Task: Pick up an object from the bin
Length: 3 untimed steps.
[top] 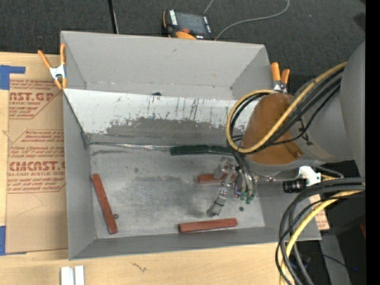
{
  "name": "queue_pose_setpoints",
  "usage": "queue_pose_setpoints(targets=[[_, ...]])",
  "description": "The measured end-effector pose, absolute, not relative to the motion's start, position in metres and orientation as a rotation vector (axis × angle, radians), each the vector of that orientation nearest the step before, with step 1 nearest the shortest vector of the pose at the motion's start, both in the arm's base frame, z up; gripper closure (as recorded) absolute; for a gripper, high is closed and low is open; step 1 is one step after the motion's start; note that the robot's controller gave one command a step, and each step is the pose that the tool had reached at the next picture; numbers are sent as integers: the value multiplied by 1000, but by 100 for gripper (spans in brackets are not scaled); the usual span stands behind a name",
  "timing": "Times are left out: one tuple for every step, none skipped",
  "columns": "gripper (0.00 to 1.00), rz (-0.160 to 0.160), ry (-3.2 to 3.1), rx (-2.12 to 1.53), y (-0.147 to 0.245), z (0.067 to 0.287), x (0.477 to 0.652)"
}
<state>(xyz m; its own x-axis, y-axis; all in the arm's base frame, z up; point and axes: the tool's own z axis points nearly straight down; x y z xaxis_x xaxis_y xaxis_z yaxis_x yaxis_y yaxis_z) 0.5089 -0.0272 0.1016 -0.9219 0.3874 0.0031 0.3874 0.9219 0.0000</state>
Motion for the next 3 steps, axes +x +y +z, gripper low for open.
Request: queue_pose_setpoints(targets=[[0, -1, -3112, -441, 2, 69, 562], [0, 0, -3037, -789, -53, 69, 575], [100, 0, -3043, -789, -53, 71, 576]])
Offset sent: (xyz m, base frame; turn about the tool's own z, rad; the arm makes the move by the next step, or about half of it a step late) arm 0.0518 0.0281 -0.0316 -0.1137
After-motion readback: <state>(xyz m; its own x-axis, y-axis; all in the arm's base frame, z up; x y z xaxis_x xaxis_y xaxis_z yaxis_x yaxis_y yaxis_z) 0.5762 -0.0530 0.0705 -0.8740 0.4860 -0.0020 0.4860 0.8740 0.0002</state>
